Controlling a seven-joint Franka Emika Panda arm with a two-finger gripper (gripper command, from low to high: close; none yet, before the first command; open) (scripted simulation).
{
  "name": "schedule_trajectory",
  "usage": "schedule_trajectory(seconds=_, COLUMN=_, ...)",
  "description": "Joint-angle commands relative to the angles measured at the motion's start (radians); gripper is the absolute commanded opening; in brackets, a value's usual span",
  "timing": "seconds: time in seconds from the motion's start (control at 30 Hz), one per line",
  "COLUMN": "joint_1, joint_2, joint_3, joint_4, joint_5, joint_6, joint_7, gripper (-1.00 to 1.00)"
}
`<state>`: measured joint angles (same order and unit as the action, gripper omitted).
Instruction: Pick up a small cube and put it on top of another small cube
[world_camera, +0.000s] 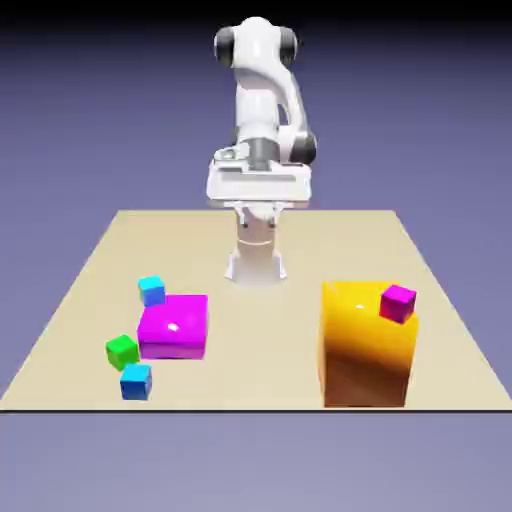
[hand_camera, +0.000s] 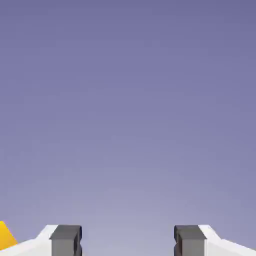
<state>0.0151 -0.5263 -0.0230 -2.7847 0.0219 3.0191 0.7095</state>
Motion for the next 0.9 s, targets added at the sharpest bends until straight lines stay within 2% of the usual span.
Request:
schedule_trajectory(seconds=0.0, joint_1=0.003, joint_2=0.036, joint_3=-0.019, joint_4=0.021, joint_5=0.018, joint_6=-0.015, joint_7=-0.026, gripper=0.00)
schedule_trajectory(seconds=0.87, joint_1=0.069, joint_2=0.979, joint_3=-0.514, joint_4=0.566, joint_5=0.491, joint_6=-0.400, joint_7=-0.705, gripper=0.00)
